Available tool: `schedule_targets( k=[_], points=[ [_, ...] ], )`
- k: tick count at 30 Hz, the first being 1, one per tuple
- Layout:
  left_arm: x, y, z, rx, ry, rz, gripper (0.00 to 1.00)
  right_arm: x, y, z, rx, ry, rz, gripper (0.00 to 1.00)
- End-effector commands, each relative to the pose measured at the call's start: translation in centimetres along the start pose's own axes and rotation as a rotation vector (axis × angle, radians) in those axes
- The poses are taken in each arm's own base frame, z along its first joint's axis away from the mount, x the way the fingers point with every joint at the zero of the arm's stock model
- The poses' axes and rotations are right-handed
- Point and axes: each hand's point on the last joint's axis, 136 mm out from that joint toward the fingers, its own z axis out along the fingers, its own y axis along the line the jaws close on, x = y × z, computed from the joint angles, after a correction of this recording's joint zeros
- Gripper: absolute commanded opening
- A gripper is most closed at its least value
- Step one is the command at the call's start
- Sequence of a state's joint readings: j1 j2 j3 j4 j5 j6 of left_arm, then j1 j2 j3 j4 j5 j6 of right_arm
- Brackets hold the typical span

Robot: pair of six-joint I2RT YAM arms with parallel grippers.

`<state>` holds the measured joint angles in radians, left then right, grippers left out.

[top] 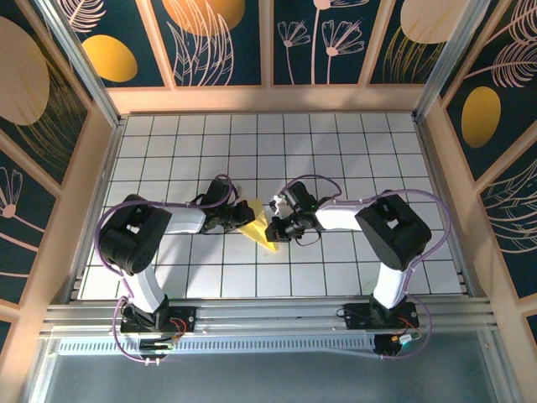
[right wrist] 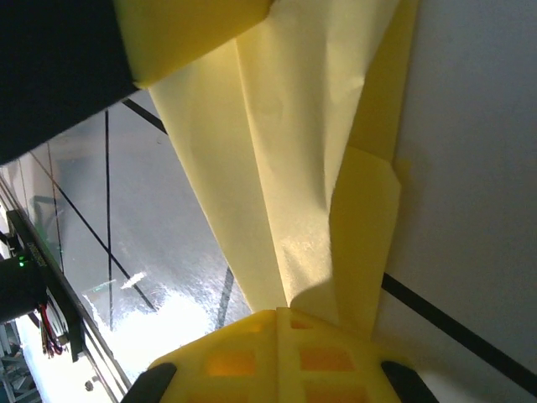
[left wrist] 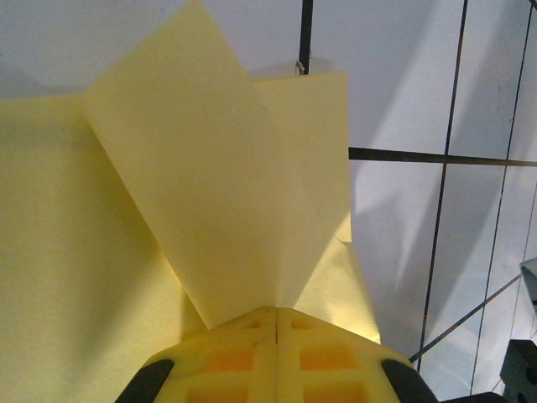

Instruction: Fold a paper plane with a square sheet of paper (fold left side to right side)

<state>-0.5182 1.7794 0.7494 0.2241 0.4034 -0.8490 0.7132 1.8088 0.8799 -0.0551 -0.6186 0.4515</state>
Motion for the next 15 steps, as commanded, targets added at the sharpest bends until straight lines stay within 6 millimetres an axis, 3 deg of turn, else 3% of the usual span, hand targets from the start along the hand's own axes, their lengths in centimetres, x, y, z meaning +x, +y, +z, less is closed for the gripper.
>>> schedule_targets(
  k=[1, 7, 15],
  points=[
    [0.9, 3.6, 0.4, -0.139, 0.012, -0.045, 0.0, 0.3, -1.0, 0.4, 0.015, 0.007, 0.015, 0.0],
    [0.9, 3.6, 0.4, -0.137, 0.01, -0.045, 0.0, 1.0, -1.5, 0.7, 0.016, 0.027, 0.026, 0.0],
    [0.0, 2.3, 0.1, -0.106, -0.006, -0.029, 0.03, 2.6, -3.6, 1.3, 0.055, 0.069, 0.087, 0.0]
  ],
)
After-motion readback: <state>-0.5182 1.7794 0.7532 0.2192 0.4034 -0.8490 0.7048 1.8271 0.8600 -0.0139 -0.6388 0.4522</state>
